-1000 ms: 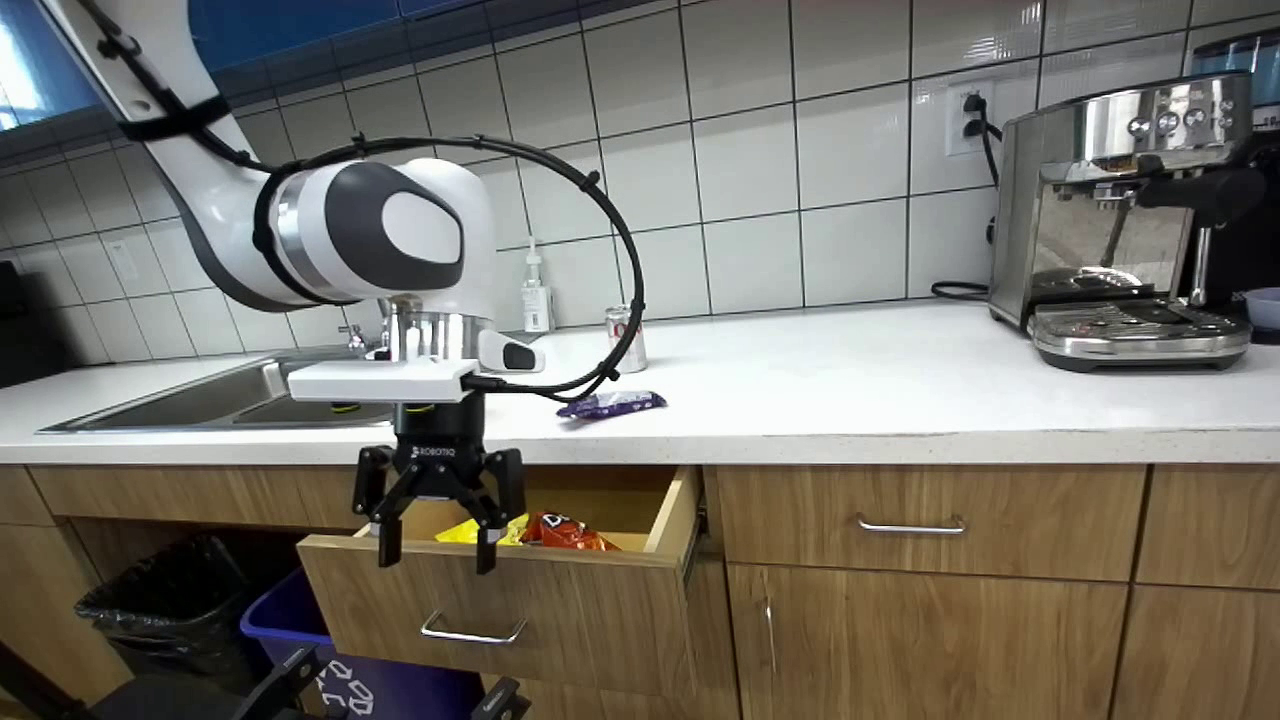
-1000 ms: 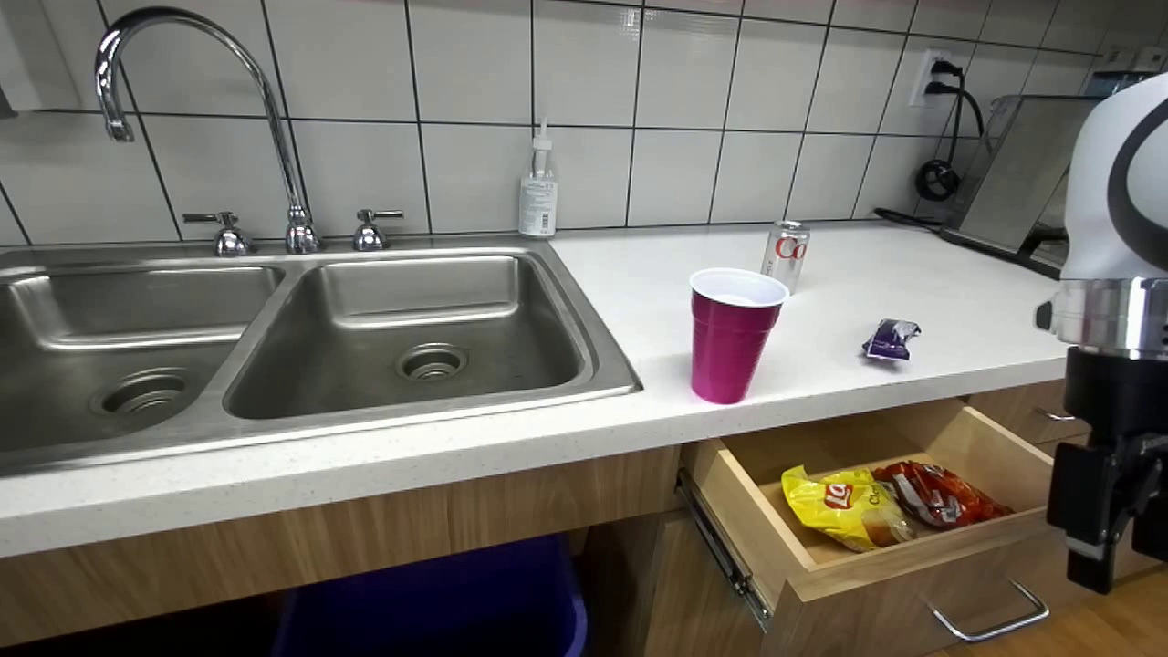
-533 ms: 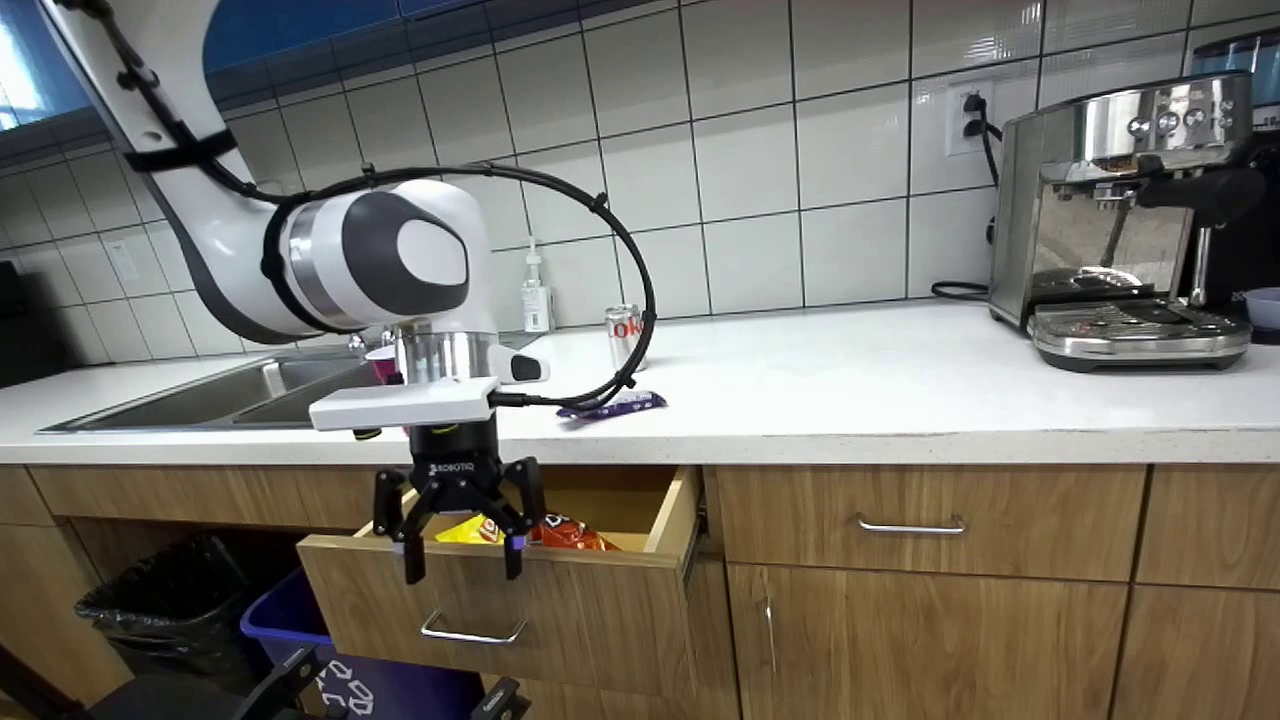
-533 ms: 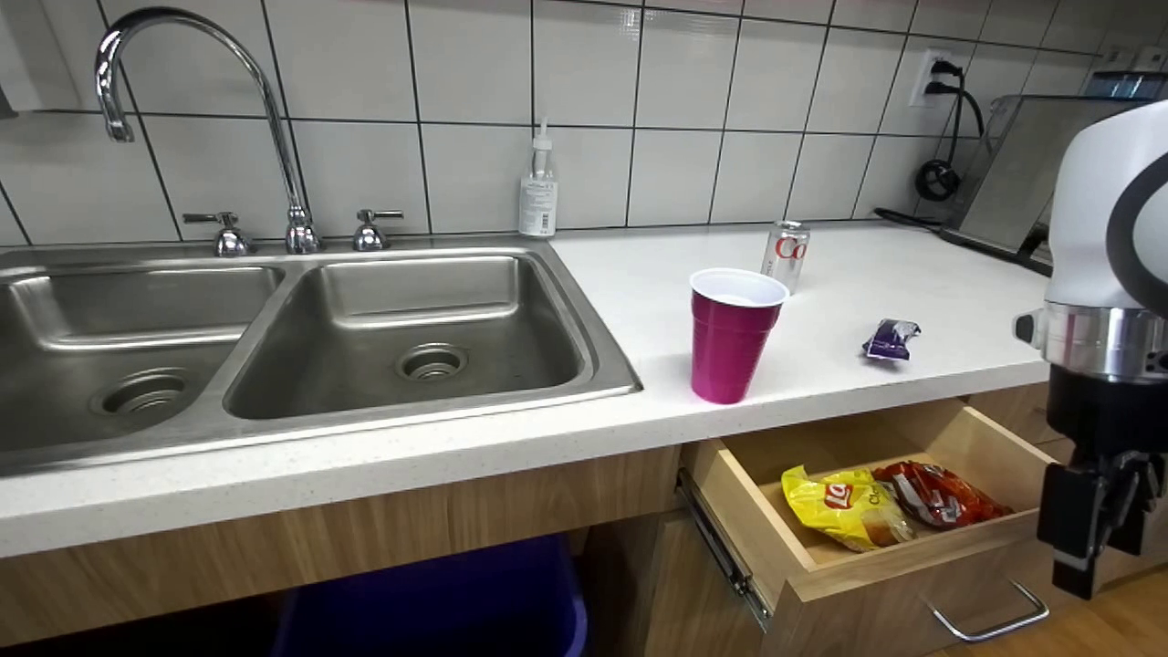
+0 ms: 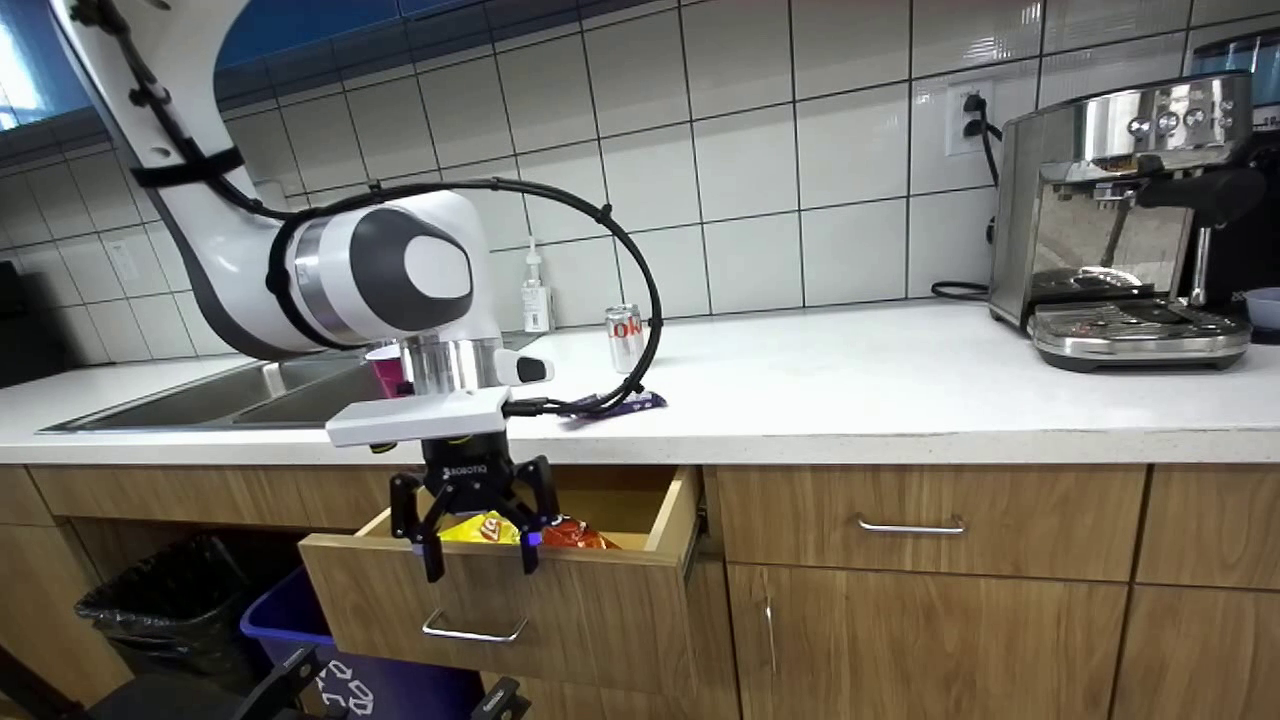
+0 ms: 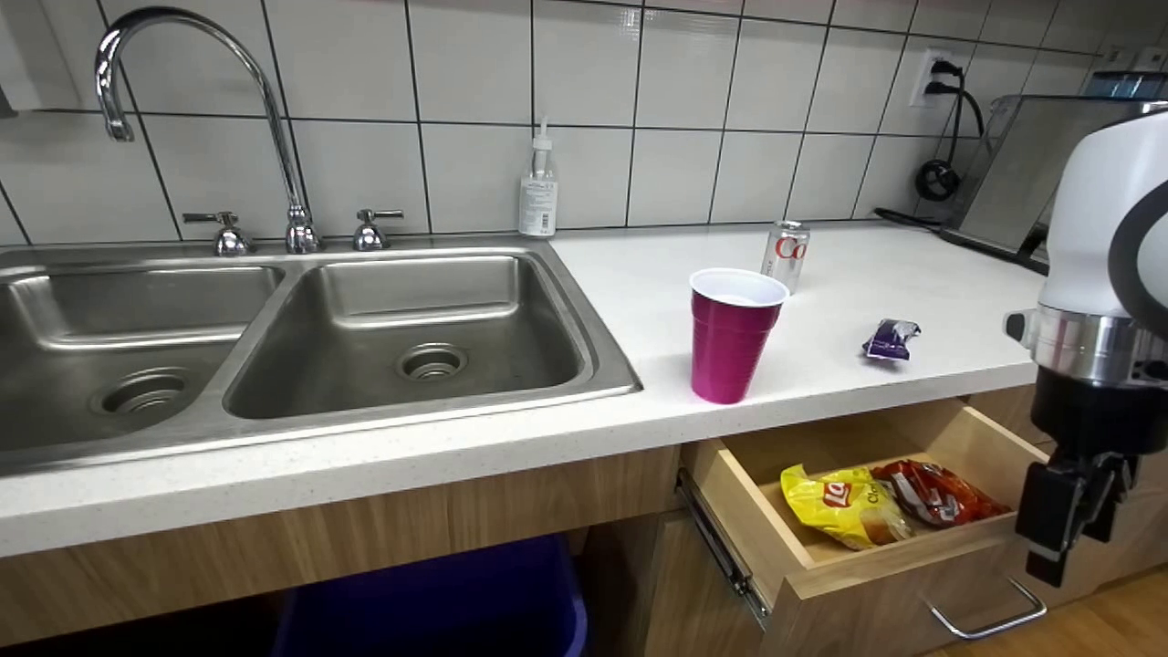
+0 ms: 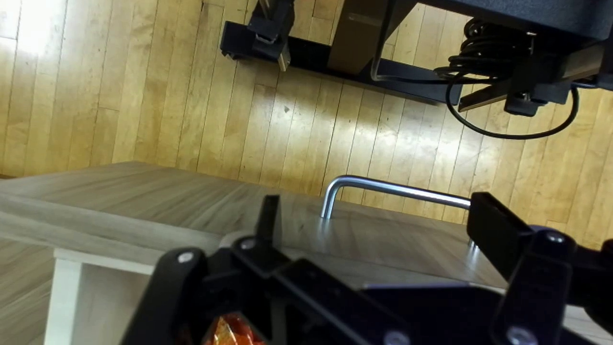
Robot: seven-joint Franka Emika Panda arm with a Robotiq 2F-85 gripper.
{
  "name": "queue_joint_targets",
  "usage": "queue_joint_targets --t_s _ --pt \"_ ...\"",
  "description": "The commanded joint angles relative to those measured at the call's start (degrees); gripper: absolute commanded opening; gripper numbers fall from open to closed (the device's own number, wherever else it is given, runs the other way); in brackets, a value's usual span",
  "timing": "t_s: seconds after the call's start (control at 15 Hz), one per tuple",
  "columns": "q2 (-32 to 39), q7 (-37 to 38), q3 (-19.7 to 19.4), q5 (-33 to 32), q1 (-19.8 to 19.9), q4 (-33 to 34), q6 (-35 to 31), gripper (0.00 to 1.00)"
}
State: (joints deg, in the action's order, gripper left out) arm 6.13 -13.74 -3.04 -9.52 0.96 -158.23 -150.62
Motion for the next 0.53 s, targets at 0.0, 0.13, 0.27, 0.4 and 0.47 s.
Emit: queue_joint_targets --t_s 0.0,0.13,0.27,0.4,0.47 --pt "0.77 1.44 -0.15 -1.31 0.68 -0.30 -3.32 1.00" --pt "1.11 1.63 -0.19 -1.01 0.72 -0.17 -4.40 1.00" --pt "1.51 1.76 -0.20 -0.70 0.76 0.18 -5.33 1.00" --pt "2.01 2.62 -0.46 -0.98 0.77 0.72 -6.68 1.00" --pt "2.23 2.74 -0.41 -0.53 0.83 0.91 -7.17 1.00"
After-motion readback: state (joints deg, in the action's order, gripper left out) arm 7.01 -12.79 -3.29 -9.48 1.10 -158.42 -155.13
